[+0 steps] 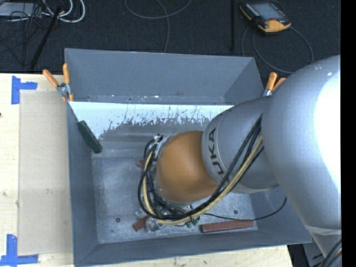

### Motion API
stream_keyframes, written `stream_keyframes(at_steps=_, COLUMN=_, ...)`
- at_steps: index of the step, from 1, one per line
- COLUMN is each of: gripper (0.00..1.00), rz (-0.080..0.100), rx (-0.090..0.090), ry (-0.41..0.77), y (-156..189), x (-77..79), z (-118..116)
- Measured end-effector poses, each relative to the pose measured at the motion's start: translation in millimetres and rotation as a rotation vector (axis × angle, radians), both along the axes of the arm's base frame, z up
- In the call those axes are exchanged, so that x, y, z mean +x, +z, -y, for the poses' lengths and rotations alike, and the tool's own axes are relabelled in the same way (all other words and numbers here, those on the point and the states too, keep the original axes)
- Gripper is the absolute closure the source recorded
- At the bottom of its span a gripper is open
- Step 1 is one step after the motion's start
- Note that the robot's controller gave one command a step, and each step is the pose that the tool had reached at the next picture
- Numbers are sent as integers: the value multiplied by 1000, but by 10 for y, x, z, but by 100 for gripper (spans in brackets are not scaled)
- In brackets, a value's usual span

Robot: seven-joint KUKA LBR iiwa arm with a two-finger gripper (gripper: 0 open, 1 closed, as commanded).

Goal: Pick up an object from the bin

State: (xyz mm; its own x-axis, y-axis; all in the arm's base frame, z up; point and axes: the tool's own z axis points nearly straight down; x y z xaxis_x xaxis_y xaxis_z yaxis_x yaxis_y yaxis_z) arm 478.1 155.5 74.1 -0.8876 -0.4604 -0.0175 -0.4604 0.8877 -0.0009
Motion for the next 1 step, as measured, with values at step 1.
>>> stream_keyframes(at_steps=1, gripper=100, rz=-10, rx=-5, ry=-50, y=1709, x=86, z=34)
